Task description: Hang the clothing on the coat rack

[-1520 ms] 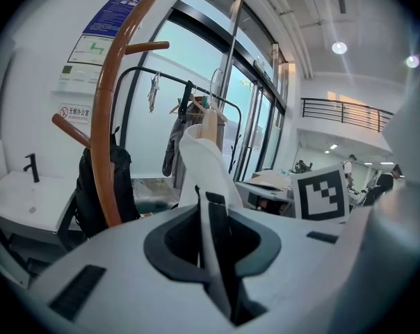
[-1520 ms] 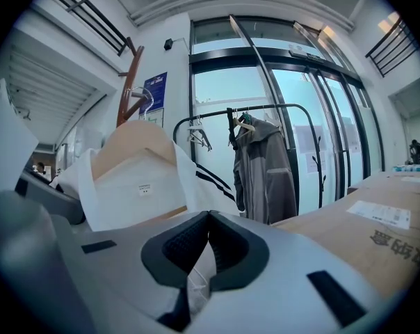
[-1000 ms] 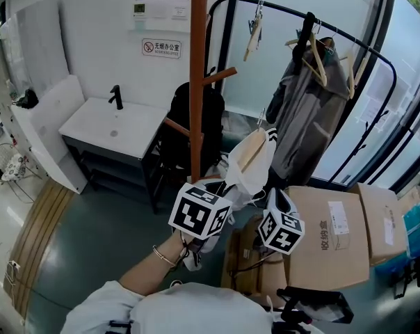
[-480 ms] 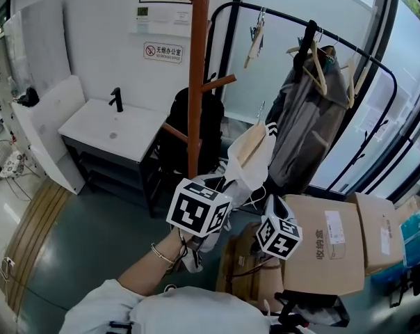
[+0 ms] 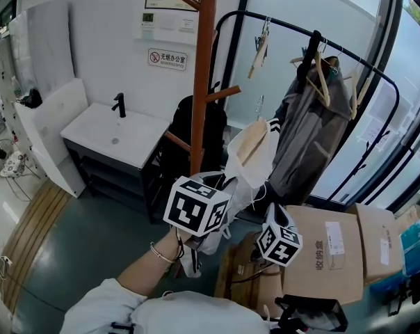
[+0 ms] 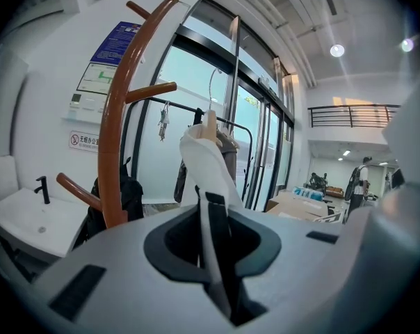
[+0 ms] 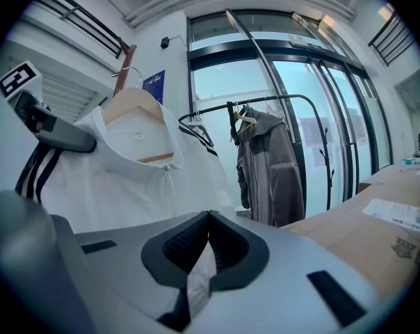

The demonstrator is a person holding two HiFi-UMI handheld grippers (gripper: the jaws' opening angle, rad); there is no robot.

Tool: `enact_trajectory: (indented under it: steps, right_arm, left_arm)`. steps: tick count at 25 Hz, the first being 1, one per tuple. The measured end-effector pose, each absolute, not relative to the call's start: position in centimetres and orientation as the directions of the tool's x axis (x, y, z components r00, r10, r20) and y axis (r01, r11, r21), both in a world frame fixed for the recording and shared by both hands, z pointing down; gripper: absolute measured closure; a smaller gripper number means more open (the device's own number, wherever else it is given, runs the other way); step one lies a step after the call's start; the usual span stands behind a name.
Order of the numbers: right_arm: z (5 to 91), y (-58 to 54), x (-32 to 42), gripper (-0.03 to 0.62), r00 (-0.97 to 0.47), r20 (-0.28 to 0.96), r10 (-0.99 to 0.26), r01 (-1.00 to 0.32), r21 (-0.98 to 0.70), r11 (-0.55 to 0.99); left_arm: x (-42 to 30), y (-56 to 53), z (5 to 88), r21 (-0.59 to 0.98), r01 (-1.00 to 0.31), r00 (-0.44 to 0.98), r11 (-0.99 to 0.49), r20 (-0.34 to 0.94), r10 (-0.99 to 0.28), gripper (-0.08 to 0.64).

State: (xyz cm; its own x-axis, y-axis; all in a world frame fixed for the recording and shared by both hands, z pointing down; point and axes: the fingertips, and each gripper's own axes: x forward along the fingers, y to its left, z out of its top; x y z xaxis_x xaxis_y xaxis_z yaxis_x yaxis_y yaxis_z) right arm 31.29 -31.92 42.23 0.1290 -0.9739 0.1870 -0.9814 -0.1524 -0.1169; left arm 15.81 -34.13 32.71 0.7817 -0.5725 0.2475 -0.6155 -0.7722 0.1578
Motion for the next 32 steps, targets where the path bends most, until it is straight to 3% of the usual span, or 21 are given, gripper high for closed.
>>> enact_trajectory:
  steps: [32]
  right_arm:
    - [43.4, -33.5, 31.6, 0.569, 0.134, 0.213, -0.968, -0.979, -0.122, -0.163]
  left_arm:
    - [13.6, -38.9, 30.9, 0.241, -0.636, 0.772, -0.733, 0.194, -0.605, 0.508]
